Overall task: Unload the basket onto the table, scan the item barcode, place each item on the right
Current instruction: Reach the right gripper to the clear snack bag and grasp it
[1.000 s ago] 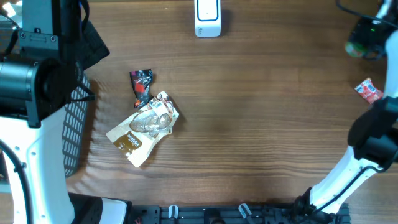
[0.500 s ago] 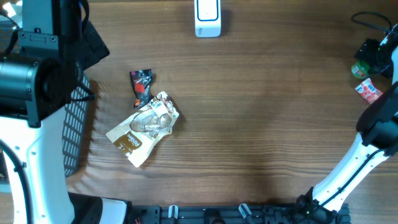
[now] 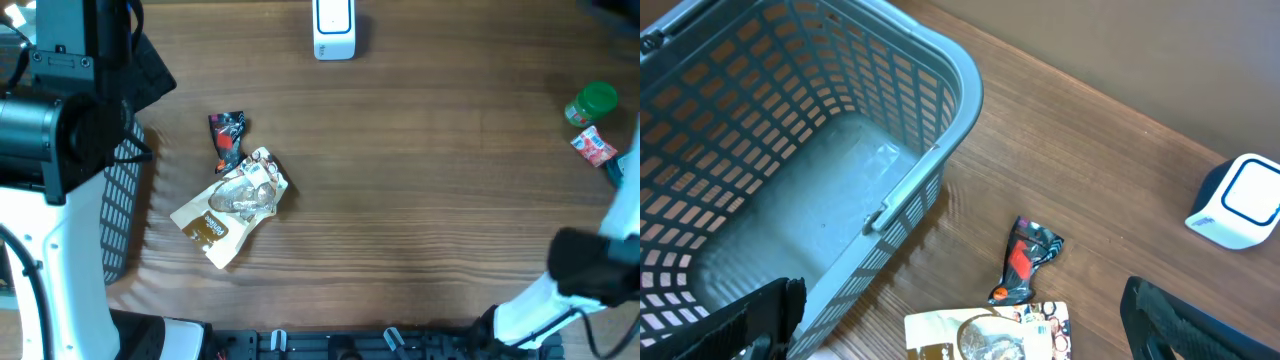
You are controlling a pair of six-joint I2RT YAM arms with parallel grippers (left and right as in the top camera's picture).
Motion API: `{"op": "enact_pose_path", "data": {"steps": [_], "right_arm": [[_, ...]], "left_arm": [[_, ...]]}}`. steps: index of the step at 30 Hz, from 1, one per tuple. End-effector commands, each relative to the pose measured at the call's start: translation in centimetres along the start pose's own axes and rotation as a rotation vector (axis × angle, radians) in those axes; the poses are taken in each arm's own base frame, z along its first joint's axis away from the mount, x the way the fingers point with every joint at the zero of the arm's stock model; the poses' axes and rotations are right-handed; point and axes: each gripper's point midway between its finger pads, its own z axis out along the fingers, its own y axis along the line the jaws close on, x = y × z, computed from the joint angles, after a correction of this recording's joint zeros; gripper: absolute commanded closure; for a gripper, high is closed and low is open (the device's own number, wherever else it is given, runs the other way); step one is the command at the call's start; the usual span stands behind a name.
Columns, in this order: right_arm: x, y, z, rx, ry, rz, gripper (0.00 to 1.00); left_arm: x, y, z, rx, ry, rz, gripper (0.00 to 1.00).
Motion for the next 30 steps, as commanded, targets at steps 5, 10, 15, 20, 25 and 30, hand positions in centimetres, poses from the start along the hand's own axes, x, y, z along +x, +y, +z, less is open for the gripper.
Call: {"op": "enact_pose_path", "data": {"steps": [5,10,15,20,25,30], "right_arm": [[24.8,24.3,8.7,-0.47,0.711,-0.198,0.0],[36.5,30.4,7.6,-0.649,1.025,-0.283,0.0],[38.4,32.2,4.4,-0.859,1.144,-0.21,0.0],[43.8,30.2,3.9,-0.898,1.259,-0.18,0.0],[47.2,29.1,3.7,-0.93,1.308,-0.124,0.0],[47.7,31.0,2.6,-0.977,1.317,-0.119,0.07]], "left_arm": [[-0.2,0.2,-0.3,0.003,-0.012,-0.019,0.0],[-0.2,0.2,-0.3,0.003,-0.012,-0.019,0.0],[-0.2,0.2,-0.3,0.003,-0.012,-0.02,0.0],[-0.8,-0.1,-0.3,0.016,-0.032,-0.033,0.0],[-1.0,-0.3,-0.3,0.023,-0.042,-0.039,0.0],[-1.6,-0.7,-0.3,0.037,-0.063,-0.053,0.0]]}}
